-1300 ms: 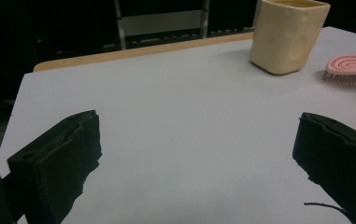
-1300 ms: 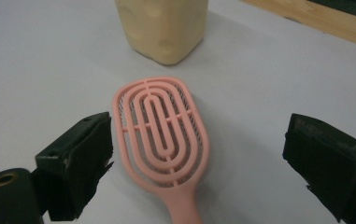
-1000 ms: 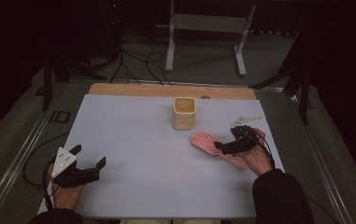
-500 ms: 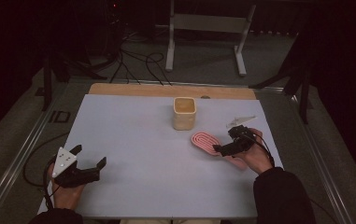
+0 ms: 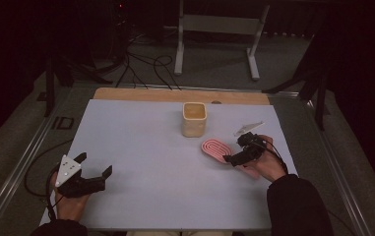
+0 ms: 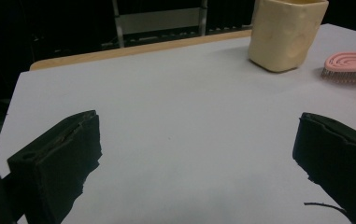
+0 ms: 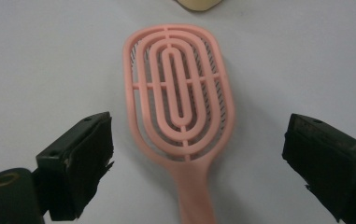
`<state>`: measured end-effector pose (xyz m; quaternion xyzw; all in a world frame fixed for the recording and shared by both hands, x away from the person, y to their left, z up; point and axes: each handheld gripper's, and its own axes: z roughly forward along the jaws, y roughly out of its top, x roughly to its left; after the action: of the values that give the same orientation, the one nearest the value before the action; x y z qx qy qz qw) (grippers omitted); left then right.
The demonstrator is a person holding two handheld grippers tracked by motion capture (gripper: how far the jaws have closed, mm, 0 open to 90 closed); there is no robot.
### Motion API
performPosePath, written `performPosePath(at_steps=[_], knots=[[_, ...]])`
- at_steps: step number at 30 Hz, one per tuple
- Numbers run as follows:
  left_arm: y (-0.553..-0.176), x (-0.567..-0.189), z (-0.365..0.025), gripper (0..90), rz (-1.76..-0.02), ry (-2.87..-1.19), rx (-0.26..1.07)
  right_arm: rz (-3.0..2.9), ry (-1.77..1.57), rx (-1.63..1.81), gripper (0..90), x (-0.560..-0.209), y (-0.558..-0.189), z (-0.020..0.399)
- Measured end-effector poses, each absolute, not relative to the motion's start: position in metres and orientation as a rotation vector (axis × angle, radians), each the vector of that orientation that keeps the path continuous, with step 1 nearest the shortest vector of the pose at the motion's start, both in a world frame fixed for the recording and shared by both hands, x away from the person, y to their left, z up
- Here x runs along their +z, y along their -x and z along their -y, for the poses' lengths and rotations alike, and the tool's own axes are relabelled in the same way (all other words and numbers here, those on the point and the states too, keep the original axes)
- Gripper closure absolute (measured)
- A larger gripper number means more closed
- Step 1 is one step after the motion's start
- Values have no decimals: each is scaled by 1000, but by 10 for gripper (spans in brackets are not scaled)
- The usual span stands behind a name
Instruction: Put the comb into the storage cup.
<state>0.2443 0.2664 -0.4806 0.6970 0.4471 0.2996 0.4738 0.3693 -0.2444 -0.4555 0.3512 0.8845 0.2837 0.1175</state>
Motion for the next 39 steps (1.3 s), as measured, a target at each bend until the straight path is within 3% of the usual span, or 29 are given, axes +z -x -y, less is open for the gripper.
performPosePath(at_steps=[24,34,39], knots=[[-244,-481,-266,17,-1093,-1713,729,-2718,-979,685,90,-471,-376,236],[-245,-481,-266,17,-1093,-1715,727,-2787,-978,579,159,-475,-378,237],[-245,-481,-266,17,-1092,-1716,727,-2829,-971,518,258,-481,-378,237]])
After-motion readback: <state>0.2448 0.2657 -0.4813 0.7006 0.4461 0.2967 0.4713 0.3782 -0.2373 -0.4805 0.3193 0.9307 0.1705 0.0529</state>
